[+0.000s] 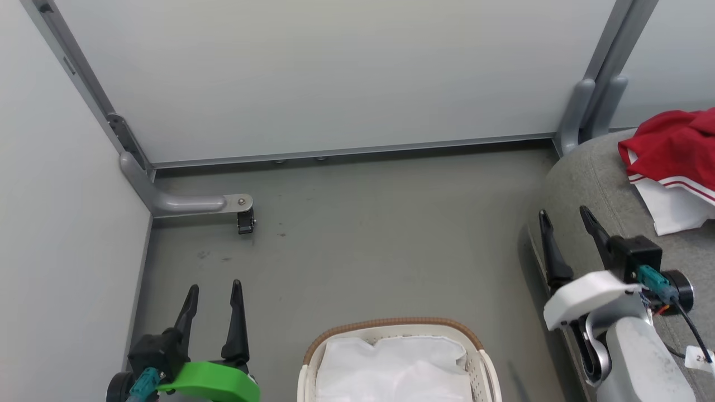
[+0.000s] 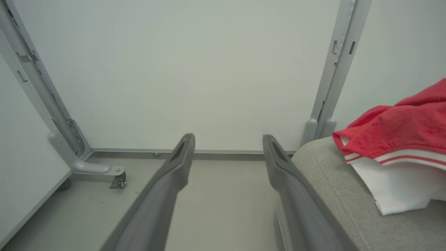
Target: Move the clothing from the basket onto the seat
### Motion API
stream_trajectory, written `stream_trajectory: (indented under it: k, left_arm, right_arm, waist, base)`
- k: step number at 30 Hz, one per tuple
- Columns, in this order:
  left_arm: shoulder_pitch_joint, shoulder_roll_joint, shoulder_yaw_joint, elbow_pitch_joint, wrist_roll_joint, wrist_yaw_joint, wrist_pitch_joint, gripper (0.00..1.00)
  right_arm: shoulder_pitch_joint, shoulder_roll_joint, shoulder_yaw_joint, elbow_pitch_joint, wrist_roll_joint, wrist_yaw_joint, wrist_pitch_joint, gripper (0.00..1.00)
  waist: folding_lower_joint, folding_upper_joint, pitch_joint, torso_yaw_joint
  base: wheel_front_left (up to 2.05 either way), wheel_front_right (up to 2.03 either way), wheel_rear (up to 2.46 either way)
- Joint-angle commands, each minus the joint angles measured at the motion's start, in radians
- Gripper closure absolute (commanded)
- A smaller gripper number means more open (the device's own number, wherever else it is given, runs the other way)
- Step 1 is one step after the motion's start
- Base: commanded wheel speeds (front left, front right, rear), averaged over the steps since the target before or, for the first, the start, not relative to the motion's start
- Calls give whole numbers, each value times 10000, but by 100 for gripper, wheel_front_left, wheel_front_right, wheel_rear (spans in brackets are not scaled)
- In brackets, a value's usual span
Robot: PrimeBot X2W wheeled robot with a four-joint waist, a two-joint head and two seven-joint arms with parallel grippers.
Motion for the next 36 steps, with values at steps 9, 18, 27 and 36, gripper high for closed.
stream_trajectory:
  k: [9,18,27,36]
  left_arm:
    - [643,1,-18,4,-66,117,-7,0]
    - [619,1,-75,69,-143,45,-7,0]
    - [529,0,-119,173,-165,24,-7,0]
    - [466,0,-174,222,-264,-47,-7,0]
  right_arm:
    - [1685,-59,286,-489,642,-11,-22,0]
    - [1994,-56,449,-677,757,-11,-22,0]
    - [2029,-55,495,-803,828,-11,-22,0]
    - [2069,-57,498,-923,995,-11,-22,0]
  waist:
    - [0,0,-560,129]
    - [0,0,-702,15]
    - [0,0,-739,42]
    - [0,0,-745,93]
  base:
    - [0,0,0]
    - [0,0,0]
    - [0,0,0]
    - [0,0,0]
